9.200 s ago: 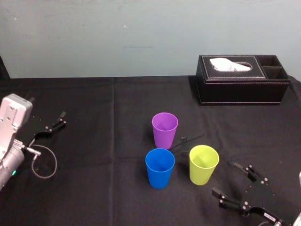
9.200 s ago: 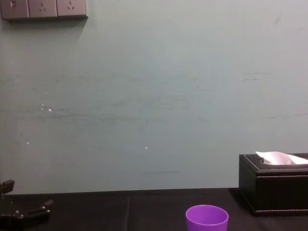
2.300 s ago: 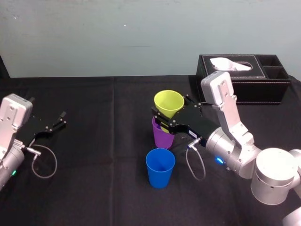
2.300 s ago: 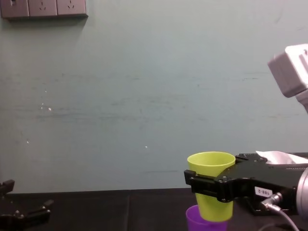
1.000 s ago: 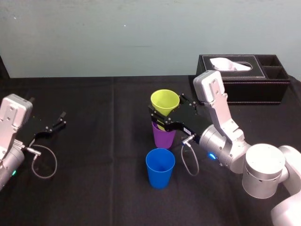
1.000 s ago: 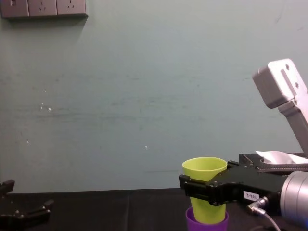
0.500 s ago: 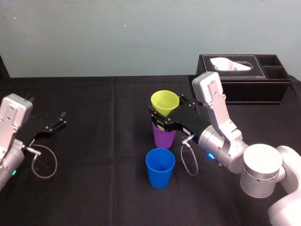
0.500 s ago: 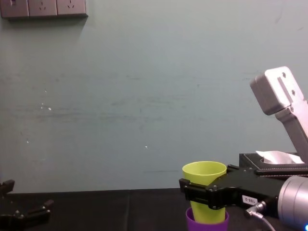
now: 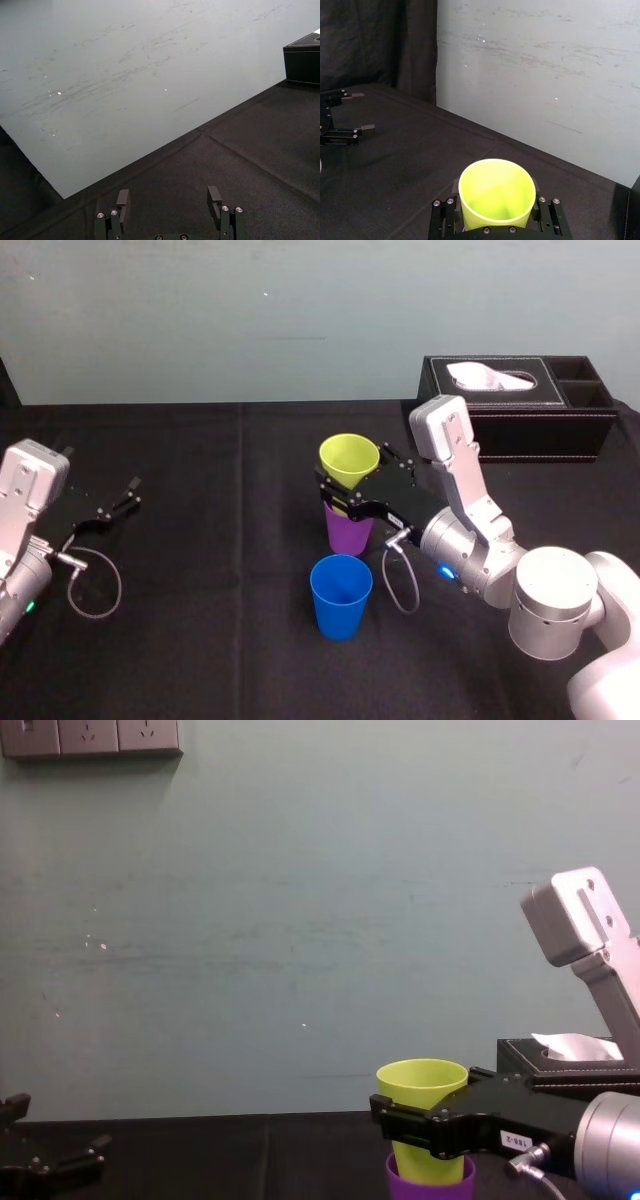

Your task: Stack the three plastic cups sequentially using one hand.

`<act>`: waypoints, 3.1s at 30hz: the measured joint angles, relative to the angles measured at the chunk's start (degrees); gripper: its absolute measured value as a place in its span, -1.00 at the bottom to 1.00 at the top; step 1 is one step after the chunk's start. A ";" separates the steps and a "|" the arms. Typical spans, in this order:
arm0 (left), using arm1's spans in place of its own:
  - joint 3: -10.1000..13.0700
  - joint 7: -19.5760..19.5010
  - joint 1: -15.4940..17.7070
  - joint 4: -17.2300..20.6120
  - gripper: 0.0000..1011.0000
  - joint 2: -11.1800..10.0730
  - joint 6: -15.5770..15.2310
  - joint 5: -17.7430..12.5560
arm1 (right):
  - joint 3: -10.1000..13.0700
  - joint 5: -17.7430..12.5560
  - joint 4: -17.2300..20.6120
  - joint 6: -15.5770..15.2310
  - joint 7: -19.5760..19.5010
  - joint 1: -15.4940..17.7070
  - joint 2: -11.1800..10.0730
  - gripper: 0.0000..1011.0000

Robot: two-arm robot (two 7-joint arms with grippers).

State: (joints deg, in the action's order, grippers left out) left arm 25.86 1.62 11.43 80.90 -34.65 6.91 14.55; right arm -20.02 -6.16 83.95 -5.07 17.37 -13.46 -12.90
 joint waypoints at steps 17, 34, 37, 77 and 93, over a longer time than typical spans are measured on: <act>0.00 0.00 0.00 0.00 1.00 0.00 0.00 0.00 | 0.01 0.00 0.26 -0.13 -0.02 0.10 -0.03 0.79; 0.00 0.00 0.00 0.00 1.00 0.00 0.00 0.00 | 0.02 0.01 0.36 -0.21 -0.07 0.14 -0.05 0.98; 0.00 0.00 0.00 0.00 1.00 0.00 0.00 0.00 | -0.01 0.25 1.63 -0.37 -0.13 0.75 -0.55 0.98; 0.00 0.00 0.00 0.00 1.00 0.00 0.00 0.00 | 5.74 -11.01 21.46 2.76 6.74 22.57 -17.46 0.98; 0.00 0.00 0.00 0.00 1.00 0.00 0.00 0.00 | 1.53 -9.34 16.56 4.11 7.53 20.99 -17.42 0.98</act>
State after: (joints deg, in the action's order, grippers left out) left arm 25.86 1.62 11.43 80.90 -34.64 6.91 14.55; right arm -18.49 -15.50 100.50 -0.96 24.90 7.54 -30.33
